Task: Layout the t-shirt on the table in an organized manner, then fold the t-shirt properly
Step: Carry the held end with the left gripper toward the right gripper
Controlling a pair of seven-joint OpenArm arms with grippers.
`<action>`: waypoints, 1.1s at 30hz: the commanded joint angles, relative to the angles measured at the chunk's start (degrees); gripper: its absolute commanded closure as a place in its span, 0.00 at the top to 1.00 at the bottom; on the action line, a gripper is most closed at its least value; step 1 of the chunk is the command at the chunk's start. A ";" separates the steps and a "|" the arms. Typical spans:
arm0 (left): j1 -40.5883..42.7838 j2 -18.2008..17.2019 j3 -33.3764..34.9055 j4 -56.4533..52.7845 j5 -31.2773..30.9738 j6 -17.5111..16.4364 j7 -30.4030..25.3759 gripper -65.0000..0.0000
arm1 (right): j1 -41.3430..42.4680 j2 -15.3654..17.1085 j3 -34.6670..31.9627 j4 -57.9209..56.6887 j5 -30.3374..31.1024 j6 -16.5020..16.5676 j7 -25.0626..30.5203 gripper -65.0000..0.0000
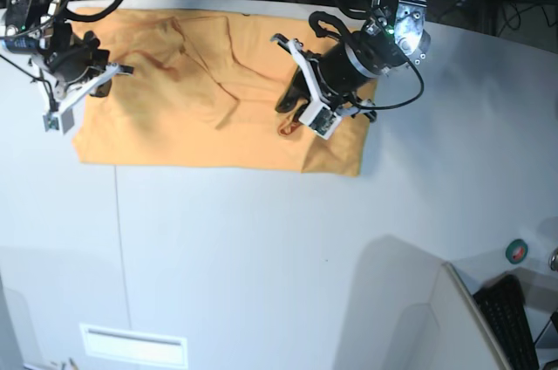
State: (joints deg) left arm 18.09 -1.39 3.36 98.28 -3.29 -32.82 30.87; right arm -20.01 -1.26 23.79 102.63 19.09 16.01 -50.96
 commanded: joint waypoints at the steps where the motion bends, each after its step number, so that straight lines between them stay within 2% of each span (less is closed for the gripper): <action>1: -0.81 0.73 0.56 0.31 -1.24 -0.10 1.00 0.00 | 0.19 0.25 0.25 0.71 0.47 0.21 0.81 0.00; 3: -2.04 2.14 0.82 -0.21 -1.41 -0.10 4.51 0.00 | 0.19 0.25 0.25 0.71 0.47 0.21 0.81 0.00; 5: -3.01 2.93 0.91 -0.92 -1.15 -0.10 5.48 0.00 | 0.19 0.25 0.25 0.71 0.47 0.21 0.81 0.00; 15: -5.30 5.56 0.91 -1.88 -1.06 -0.10 5.74 0.00 | 0.10 0.25 0.25 0.71 0.47 0.21 0.81 0.00; 22: -6.17 5.83 1.96 -6.54 -1.41 -0.10 5.74 0.00 | 0.10 0.25 0.25 0.71 0.47 0.21 0.81 0.00; 29: -6.53 6.09 2.40 -6.72 -1.59 -0.02 5.74 0.00 | 0.10 0.25 0.25 0.71 0.47 0.21 0.81 0.00; 33: -6.61 6.97 2.67 -6.72 -1.59 2.44 5.74 0.00 | 0.01 0.25 0.25 0.71 0.47 0.21 0.81 0.00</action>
State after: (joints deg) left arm 11.90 5.13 5.78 90.72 -3.46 -30.09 38.00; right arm -20.05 -1.26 23.88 102.52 19.11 16.01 -50.96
